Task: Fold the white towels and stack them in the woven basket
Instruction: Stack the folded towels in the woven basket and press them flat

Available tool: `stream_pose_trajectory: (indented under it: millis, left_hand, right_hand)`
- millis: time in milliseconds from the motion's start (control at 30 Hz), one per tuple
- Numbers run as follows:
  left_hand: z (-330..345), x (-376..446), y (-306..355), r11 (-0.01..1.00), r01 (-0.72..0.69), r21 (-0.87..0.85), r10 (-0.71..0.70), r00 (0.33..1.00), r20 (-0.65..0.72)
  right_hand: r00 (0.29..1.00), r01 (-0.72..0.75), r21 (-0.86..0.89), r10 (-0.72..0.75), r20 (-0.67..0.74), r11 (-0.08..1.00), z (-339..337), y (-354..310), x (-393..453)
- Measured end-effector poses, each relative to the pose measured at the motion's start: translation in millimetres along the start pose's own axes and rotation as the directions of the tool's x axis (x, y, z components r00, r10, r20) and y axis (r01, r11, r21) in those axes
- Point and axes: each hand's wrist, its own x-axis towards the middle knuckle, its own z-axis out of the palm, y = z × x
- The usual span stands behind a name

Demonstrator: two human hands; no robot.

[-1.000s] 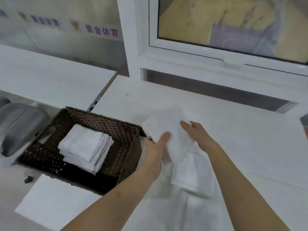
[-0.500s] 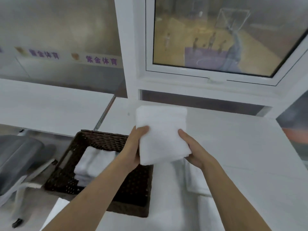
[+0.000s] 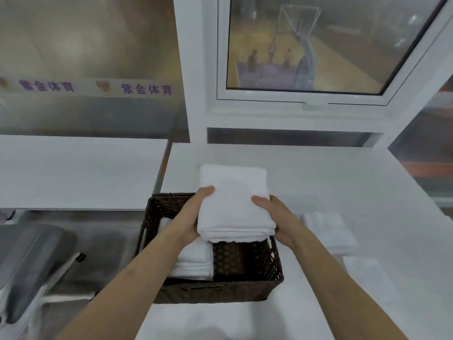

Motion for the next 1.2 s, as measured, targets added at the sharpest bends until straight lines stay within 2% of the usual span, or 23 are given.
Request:
stream_pose_trajectory:
  millis: [167,233,267,333,400,467,500,567,667,800,933,1100,1200]
  left_hand:
    - [-47.3,24.3,-19.8,0.992,0.059,0.11,-0.057,0.998,-0.016]
    - [-62.0,33.7,-30.4,0.949,0.044,0.311,-0.023,0.997,-0.073]
    - [-70.0,38.9,-36.0,0.89,0.031,0.456,0.02,0.994,-0.107]
    - [-88.9,50.5,-46.7,0.681,0.011,0.732,0.122,0.984,-0.128]
    - [-113.5,65.7,-58.6,0.365,0.063,0.929,0.157,0.979,-0.129]
    - [-139.6,78.5,-71.5,0.044,0.157,0.987,0.086,0.983,-0.16]
    - [-152.1,83.6,-78.9,-0.057,0.183,0.981,0.044,0.983,-0.181]
    - [-167.3,82.9,-89.3,-0.169,0.202,0.965,-0.01,0.978,-0.207]
    - [-172.3,74.4,-94.6,-0.233,0.188,0.954,-0.027,0.979,-0.2]
    - [-173.5,72.7,-97.0,-0.253,0.165,0.953,-0.026,0.984,-0.177]
    - [-176.5,71.3,-101.9,-0.255,0.148,0.956,-0.017,0.987,-0.157]
    - [-178.4,75.2,-107.1,-0.258,0.164,0.952,-0.026,0.984,-0.176]
    - [-178.1,78.7,-106.6,-0.278,0.174,0.945,-0.044,0.98,-0.194]
  right_hand:
    - [0.976,-0.003,-0.079,-0.015,-0.219,0.997,16.2,28.7,1.4]
    - [0.956,0.014,-0.151,-0.057,-0.288,0.988,19.0,35.7,3.5]
    - [0.948,0.016,-0.214,-0.083,-0.308,0.977,19.9,40.0,5.5]
    - [0.937,-0.02,-0.386,-0.117,-0.329,0.922,21.2,49.6,9.4]
    - [0.936,-0.062,-0.5,-0.124,-0.331,0.864,22.8,60.9,15.5]
    - [0.938,-0.079,-0.532,-0.118,-0.326,0.843,25.2,72.5,24.5]
    - [0.941,-0.088,-0.539,-0.108,-0.322,0.838,26.2,77.8,30.2]
    - [0.947,-0.121,-0.531,-0.062,-0.314,0.838,29.0,86.9,41.8]
    - [0.947,-0.155,-0.465,-0.002,-0.321,0.871,29.0,101.9,59.3]
    - [0.935,-0.188,-0.351,0.058,-0.351,0.917,21.7,117.8,77.2]
    - [0.918,-0.256,-0.322,0.125,-0.377,0.911,10.5,140.4,89.3]
    - [0.918,-0.258,-0.289,0.141,-0.371,0.922,7.1,146.9,100.6]
    - [0.9,-0.293,-0.351,0.133,-0.414,0.889,8.5,147.3,105.5]
